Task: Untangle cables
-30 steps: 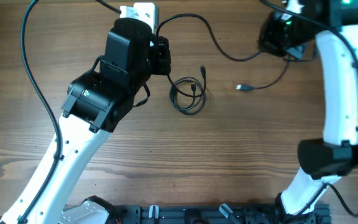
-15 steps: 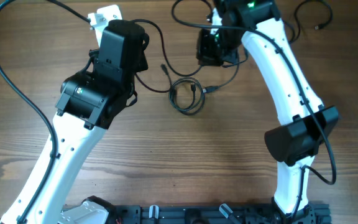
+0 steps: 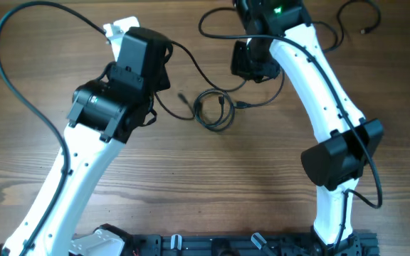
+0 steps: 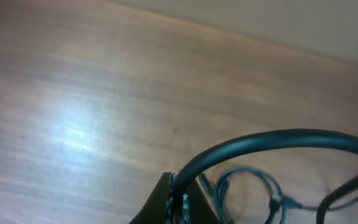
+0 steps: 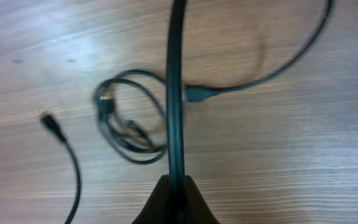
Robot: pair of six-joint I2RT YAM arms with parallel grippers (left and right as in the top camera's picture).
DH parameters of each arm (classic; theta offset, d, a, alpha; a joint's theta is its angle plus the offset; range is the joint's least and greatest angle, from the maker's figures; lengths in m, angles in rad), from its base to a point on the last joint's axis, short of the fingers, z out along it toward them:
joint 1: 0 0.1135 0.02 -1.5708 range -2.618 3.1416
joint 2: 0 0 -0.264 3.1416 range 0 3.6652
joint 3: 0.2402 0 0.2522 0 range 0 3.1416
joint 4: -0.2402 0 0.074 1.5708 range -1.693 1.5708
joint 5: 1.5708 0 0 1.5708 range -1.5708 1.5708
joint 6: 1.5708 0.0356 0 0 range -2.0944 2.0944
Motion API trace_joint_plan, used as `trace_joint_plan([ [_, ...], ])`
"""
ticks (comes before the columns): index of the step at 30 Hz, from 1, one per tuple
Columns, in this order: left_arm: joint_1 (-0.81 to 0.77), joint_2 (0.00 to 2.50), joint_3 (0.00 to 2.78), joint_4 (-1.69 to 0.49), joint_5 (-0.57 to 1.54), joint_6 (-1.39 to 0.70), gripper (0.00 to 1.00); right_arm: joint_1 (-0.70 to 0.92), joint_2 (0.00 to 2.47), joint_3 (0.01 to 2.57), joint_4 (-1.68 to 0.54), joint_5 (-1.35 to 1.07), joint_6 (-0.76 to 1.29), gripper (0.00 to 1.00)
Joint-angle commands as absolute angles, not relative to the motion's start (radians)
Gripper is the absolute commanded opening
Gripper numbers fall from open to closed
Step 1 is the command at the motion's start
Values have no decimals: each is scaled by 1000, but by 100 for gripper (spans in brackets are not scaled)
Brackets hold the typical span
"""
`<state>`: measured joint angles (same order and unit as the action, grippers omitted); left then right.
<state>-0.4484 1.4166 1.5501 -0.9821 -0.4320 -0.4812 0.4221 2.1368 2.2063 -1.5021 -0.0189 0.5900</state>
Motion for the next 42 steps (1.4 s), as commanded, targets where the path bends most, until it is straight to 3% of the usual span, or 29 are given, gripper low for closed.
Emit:
trace_joint_plan([
  [1,-440,1486,1557,-1011,-413,-506,4,424,2155,2052,-1423,44,605,4],
  [6,-382,1534,1557,-1026,-417,-506,4,410,2155,1768,-1126,-113,604,4],
  [9,-372,1534,1558,-1044,-408,-506,4,410,2155,1677,-1047,-128,606,4],
  [15,-373,1534,1557,-1045,-408,-506,4,415,2155,1570,-867,-404,602,4],
  [21,-373,1534,1557,-1050,-408,-506,4,382,2145,1579,-857,-413,603,4],
  [26,-373,1479,1566,-986,-469,-476,4,286,1979,1644,-936,-411,548,4],
  [34,-376,1258,1569,-831,-316,-475,4,175,1548,1644,-867,-364,546,4],
  [39,-413,1245,1569,-722,116,-476,4,175,1359,1644,-884,-37,638,4],
  [42,-480,1304,1569,-759,127,-481,4,174,1324,1644,-968,162,743,4],
])
